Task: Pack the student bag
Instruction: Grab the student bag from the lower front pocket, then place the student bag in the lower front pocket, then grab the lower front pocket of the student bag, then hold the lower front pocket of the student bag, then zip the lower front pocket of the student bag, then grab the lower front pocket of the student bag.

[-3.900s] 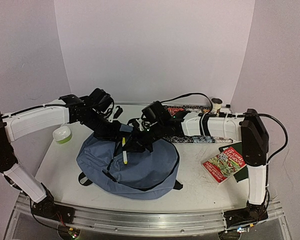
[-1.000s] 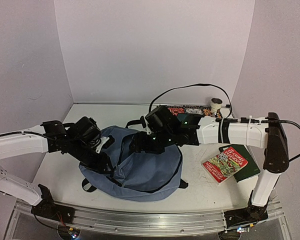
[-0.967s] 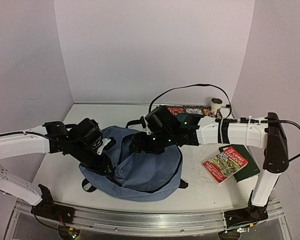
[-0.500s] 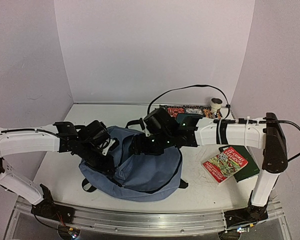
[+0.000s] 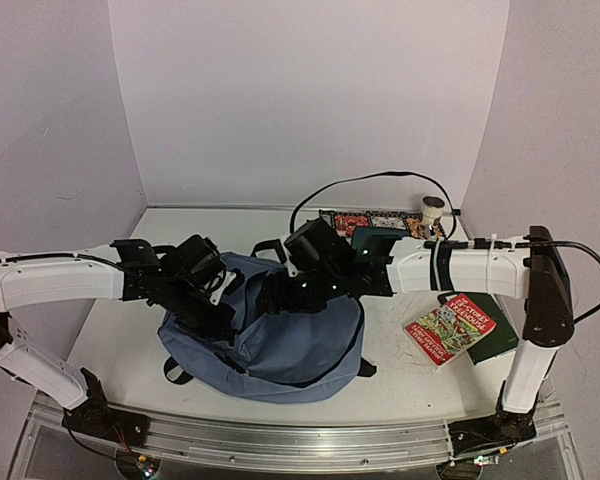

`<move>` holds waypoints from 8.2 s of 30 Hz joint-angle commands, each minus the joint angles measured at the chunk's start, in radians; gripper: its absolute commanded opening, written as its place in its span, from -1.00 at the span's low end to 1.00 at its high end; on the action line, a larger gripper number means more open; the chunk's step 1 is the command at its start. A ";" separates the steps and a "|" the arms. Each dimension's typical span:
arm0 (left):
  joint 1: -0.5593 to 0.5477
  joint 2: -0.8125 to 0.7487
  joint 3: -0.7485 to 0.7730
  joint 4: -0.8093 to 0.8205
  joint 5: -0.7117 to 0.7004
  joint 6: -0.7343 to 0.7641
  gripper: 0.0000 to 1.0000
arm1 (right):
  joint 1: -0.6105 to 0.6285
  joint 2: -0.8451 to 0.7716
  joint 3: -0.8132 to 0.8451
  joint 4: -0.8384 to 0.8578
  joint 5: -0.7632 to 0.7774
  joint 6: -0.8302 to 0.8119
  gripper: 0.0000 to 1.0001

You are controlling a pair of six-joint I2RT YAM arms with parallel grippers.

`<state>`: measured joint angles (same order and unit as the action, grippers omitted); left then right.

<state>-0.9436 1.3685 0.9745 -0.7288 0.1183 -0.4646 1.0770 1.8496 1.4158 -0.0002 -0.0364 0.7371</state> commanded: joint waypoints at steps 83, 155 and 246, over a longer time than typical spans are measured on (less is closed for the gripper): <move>0.224 -0.104 -0.103 0.069 -0.139 -0.291 -0.21 | 0.112 0.446 0.594 -0.367 0.180 -0.494 -0.02; 0.188 -0.407 -0.325 0.404 -0.024 -0.137 0.08 | 0.042 0.158 0.304 -0.032 0.184 -0.113 -1.00; -0.023 -0.423 -0.256 0.237 -0.274 -0.158 -0.02 | -0.063 0.276 0.344 -0.064 -0.168 -0.239 -0.59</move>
<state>-0.9653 0.9350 0.6466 -0.5238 -0.1132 -0.6627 1.0122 2.0970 1.7565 0.0113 -0.1614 0.5000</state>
